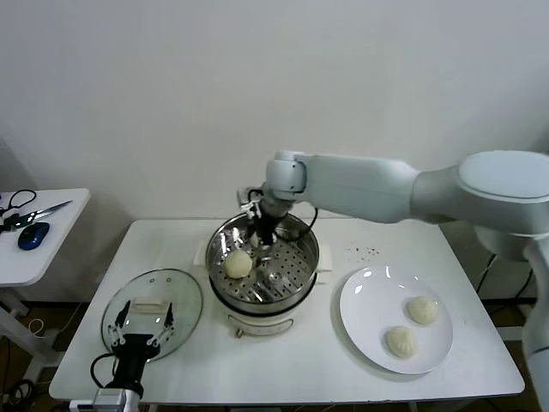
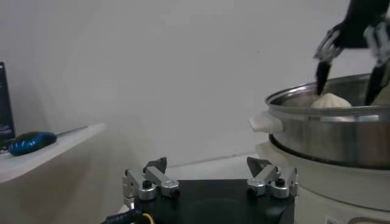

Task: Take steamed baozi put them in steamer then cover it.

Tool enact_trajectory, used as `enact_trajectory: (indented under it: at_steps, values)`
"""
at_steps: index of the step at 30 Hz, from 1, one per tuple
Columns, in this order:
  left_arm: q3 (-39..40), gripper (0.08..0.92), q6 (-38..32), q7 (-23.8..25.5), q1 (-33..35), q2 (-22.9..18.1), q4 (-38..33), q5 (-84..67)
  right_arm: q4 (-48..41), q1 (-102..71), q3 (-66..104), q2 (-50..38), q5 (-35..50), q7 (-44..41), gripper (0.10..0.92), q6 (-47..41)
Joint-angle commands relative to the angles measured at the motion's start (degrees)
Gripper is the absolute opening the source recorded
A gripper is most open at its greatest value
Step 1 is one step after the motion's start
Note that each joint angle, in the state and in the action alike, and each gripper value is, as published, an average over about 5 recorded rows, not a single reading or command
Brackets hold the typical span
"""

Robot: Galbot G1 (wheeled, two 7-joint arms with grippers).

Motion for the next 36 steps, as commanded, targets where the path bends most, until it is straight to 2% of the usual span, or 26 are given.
enact_trajectory:
  at_steps: [1, 8, 16, 25, 36]
  values:
    - [-0.3, 0.823, 1.7, -0.2, 0.4, -0.4, -1.8, -3.6, 12.6, 7.3, -0.1, -18.5, -1.6, -2.5, 0.823, 1.2]
    - [-0.8, 0.823, 1.9, -0.5, 0.4, -0.2, -1.9, -3.8, 22.7, 5.8, -1.2, -36.3, -9.3, -3.9, 0.823, 2.4]
    - [-0.8, 0.823, 1.9, -0.7, 0.4, -0.2, -1.2, -2.9, 25.2, -7.7, 0.8, -46.3, -21.7, -4.2, 0.823, 3.6]
    - [-1.1, 0.823, 2.1, -0.8, 0.6, -0.4, -1.0, -2.0, 22.4, -27.2, 11.8, -48.3, -29.7, -3.4, 0.823, 4.0]
    - [-1.4, 0.823, 1.9, -0.9, 0.6, -0.7, 0.2, -1.3, 18.0, -32.7, 14.5, -44.0, -31.5, -3.3, 0.823, 4.3]
